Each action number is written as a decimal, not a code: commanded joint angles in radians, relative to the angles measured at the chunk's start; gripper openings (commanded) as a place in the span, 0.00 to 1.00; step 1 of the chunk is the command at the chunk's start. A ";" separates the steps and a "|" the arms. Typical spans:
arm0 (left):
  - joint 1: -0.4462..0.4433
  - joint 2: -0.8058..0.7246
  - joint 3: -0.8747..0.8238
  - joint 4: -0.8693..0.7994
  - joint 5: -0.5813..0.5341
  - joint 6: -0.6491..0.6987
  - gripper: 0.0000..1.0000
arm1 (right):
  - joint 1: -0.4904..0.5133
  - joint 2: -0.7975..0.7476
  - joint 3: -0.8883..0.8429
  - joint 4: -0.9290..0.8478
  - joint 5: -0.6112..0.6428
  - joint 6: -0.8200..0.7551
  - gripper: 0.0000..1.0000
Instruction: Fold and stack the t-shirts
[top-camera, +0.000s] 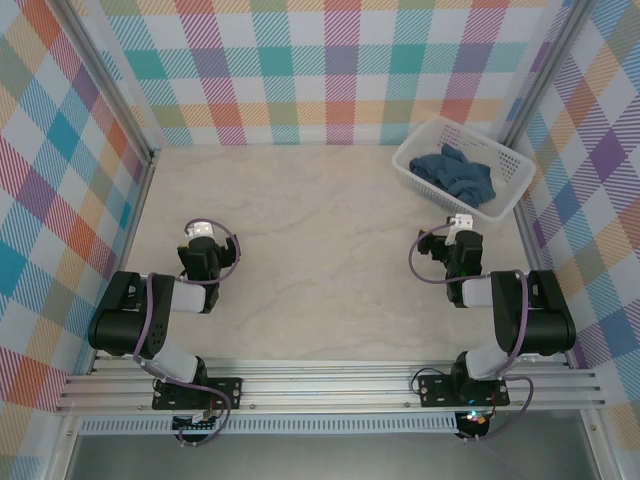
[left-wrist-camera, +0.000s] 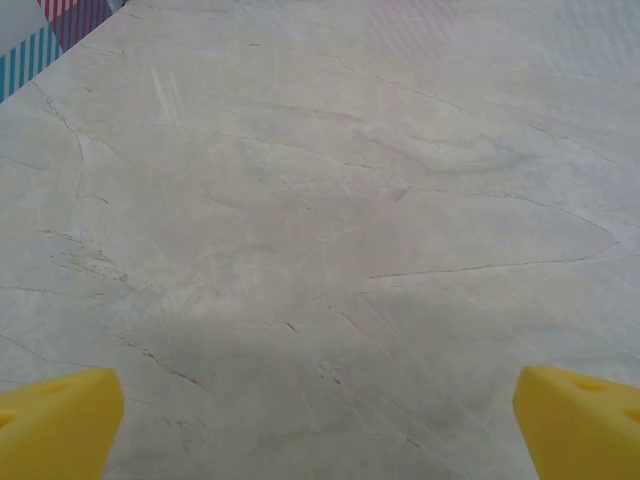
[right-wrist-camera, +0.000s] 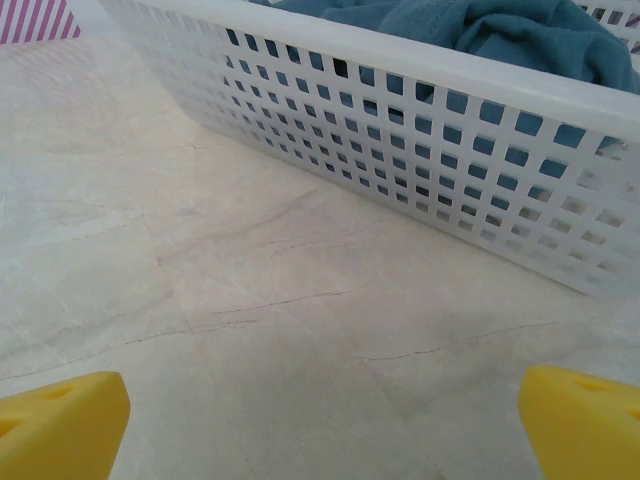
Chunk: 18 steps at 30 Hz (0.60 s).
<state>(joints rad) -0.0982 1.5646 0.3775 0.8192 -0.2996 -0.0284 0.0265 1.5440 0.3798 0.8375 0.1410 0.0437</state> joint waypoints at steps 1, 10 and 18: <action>-0.010 -0.001 0.018 0.034 -0.007 0.018 1.00 | 0.004 -0.010 0.007 0.039 0.001 -0.002 1.00; -0.010 -0.001 0.018 0.034 -0.008 0.017 1.00 | 0.004 -0.010 0.007 0.038 0.001 -0.002 1.00; -0.047 -0.103 0.025 -0.048 -0.039 0.054 1.00 | 0.054 -0.162 0.011 -0.073 0.047 -0.054 1.00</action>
<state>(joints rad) -0.1059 1.5505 0.3779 0.8040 -0.3050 -0.0181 0.0399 1.4994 0.3794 0.8001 0.1482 0.0319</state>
